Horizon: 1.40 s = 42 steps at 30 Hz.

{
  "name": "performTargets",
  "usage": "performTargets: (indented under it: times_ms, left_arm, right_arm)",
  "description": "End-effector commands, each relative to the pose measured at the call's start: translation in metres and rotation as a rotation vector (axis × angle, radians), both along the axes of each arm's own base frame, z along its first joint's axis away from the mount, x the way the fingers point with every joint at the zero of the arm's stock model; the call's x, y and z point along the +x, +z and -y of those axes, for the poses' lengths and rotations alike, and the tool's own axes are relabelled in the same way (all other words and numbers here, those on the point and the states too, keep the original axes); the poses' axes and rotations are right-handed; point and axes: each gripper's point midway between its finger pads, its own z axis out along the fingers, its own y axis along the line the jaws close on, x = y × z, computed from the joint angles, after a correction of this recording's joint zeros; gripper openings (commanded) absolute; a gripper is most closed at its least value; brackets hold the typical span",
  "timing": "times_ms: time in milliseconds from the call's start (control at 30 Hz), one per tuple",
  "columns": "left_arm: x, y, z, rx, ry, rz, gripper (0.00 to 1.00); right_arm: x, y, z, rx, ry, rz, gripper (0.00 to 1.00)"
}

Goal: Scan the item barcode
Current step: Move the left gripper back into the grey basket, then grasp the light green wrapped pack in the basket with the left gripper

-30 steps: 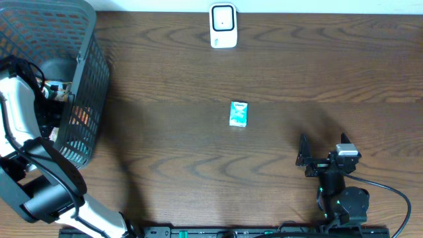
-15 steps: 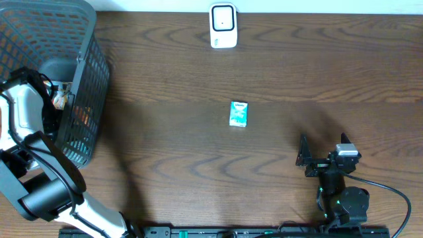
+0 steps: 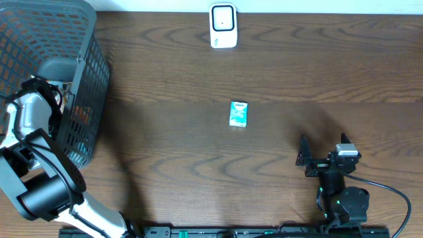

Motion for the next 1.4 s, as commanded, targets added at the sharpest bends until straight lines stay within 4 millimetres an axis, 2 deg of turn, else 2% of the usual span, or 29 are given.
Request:
performTargets:
  times_ms: [0,33,67,200,333,533,867,1000,1133,1233,1367]
  left_arm:
    - [-0.005,-0.003,-0.002,0.004,-0.006,-0.030,0.25]
    - [-0.005,-0.002,-0.002,0.001,-0.015,-0.032,0.15]
    - [-0.005,0.000,-0.002,0.001,-0.018,-0.032,0.11]
    - [-0.001,0.016,-0.004,0.008,-0.017,-0.020,0.11]
    - [0.008,0.053,-0.009,0.039,-0.017,0.032,0.09]
    - [0.023,0.133,-0.016,0.146,-0.015,0.229,0.08]
    - [0.043,0.279,0.005,0.308,-0.041,0.832,0.08]
    - [0.047,0.340,0.026,0.336,-0.101,1.090,0.08]
    - [0.046,0.378,0.058,0.311,-0.199,1.251,0.08]
    - [0.048,0.388,0.081,0.275,-0.265,1.298,0.08]
    - [0.060,0.388,0.120,0.195,-0.389,1.314,0.07]
  right_arm:
    - [0.000,0.000,0.001,-0.012,-0.004,0.000,0.99]
    - [0.000,0.000,0.001,-0.011,-0.004,0.000,0.99]
    - [0.000,0.000,0.001,-0.012,-0.004,0.000,0.99]
    - [0.000,0.000,0.001,-0.012,-0.004,0.000,0.99]
    - [0.000,0.000,0.001,-0.012,-0.004,0.000,0.99]
    - [0.000,0.000,0.001,-0.012,-0.004,0.000,0.99]
    - [0.000,0.000,0.001,-0.011,-0.004,0.000,0.99]
    - [0.000,0.000,0.001,-0.011,-0.004,0.000,0.99]
    - [0.000,0.000,0.001,-0.012,-0.004,0.000,0.99]
    - [0.000,0.000,0.001,-0.011,-0.004,0.000,0.99]
    - [0.000,0.000,0.001,-0.012,-0.004,0.000,0.99]
